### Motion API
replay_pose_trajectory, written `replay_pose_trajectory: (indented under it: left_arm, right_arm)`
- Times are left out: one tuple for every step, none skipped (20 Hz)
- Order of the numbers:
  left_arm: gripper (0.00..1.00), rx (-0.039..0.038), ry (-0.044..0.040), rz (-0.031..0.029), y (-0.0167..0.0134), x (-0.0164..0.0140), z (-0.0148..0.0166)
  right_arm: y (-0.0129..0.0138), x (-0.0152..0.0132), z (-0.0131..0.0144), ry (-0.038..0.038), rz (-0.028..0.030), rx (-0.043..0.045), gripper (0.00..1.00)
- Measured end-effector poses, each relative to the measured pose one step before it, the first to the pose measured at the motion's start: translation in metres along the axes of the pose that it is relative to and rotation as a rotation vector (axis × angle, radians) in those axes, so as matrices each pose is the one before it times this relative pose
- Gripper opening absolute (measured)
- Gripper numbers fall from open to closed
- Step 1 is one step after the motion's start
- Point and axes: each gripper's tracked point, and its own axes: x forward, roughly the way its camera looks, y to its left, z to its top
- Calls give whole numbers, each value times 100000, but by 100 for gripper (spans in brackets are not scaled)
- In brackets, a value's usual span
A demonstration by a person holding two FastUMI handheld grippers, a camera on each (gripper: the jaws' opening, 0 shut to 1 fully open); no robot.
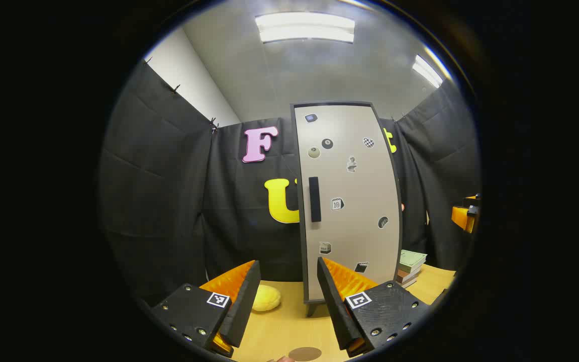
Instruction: Open the cabinet door with the right hand, grasp the bottle in the cabinet with the left hand and place it on the coaster, then close the cabinet door with the right hand.
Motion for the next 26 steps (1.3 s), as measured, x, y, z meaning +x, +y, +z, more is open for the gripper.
replay_pose_trajectory:
  left_arm:
    - [65, -35, -198, -15, 353, -69, 256]
    - [66, 170, 287, -30, 222, -22, -107]
    - [66, 284, 68, 235, 283, 38, 62]
    - [65, 199, 196, 223, 294, -19, -63]
    - [65, 33, 401, 147, 201, -131, 16]
    - [66, -88, 210, 97, 96, -109, -50]
    - [65, -103, -75, 176, 82, -81, 56]
    - [66, -65, -151, -25, 43, -88, -7]
    - [66, 120, 9, -85, -60, -78, 18]
    - [66, 225, -151, -228, -93, -52, -50]
    - [66, 226, 103, -206, -103, 55, -62]
    - [66, 64, -147, -179, -146, -23, 27]
    - [66, 28, -288, -142, -94, -15, 159]
    - [66, -29, -83, -185, -122, 18, -50]
    - [66, 21, -103, -122, -172, 58, 59]
    - [66, 67, -231, -103, -8, 31, 12]
    - [66, 92, 4, -126, -149, 70, 76]
    - [66, 145, 72, -24, -115, 24, -61]
    - [66, 92, -82, -9, -83, 36, 3]
    - [66, 139, -79, 11, -47, 79, -10]
    - [66, 196, -151, -15, -113, 62, 111]
    - [66, 149, -202, 161, 10, -50, -11]
    - [66, -29, -84, -54, -114, 61, 113]
    - [66, -86, 149, 73, -19, -44, -112]
    - [66, -84, 144, 117, -106, -2, 78]
    - [66, 70, 126, 55, -102, 30, -62]
  right_arm:
    - [82, -127, 274, -783, -357, 43, 98]
    - [103, -70, 291, -798, -447, -134, 98]
    - [151, -96, 220, -888, -124, -234, 98]
    - [110, -48, 114, -164, -133, -307, 96]
    - [156, -102, -143, 374, 224, -162, 97]
    - [157, -65, -23, 122, 309, 86, 96]
    - [66, -35, 18, -74, 167, 38, 97]
    - [8, 34, 17, -36, -96, -114, 97]
    - [11, -30, -60, 207, 24, -148, 97]
    - [32, 24, -6, 153, 29, 156, 97]
    - [0, 104, -42, 307, 214, 168, 97]
    - [-35, 33, -74, 296, -31, -116, 97]
    - [-145, 60, -84, 212, -237, -315, 97]
    - [-44, 3, 67, 162, -22, -277, 97]
    - [-7, 2, 51, -159, 64, -152, 97]
    - [-32, 28, 56, -212, -28, -131, 98]
    - [-110, 15, -20, 77, -37, -41, 98]
    - [43, 30, 7, 180, 130, 101, 98]
    - [-17, 95, -179, 357, 128, 45, 98]
    - [-41, 95, -119, 419, 109, -113, 96]
    - [-35, 60, -59, 141, 131, -168, 97]
    - [-23, -13, -18, 139, 65, -121, 97]
    - [-53, 60, -14, 21, 117, 26, 97]
    - [-40, 94, 10, -42, 78, 123, 97]
    - [-107, 68, -45, -183, 14, 147, 97]
    - [-92, 92, 67, -205, 115, 148, 97]
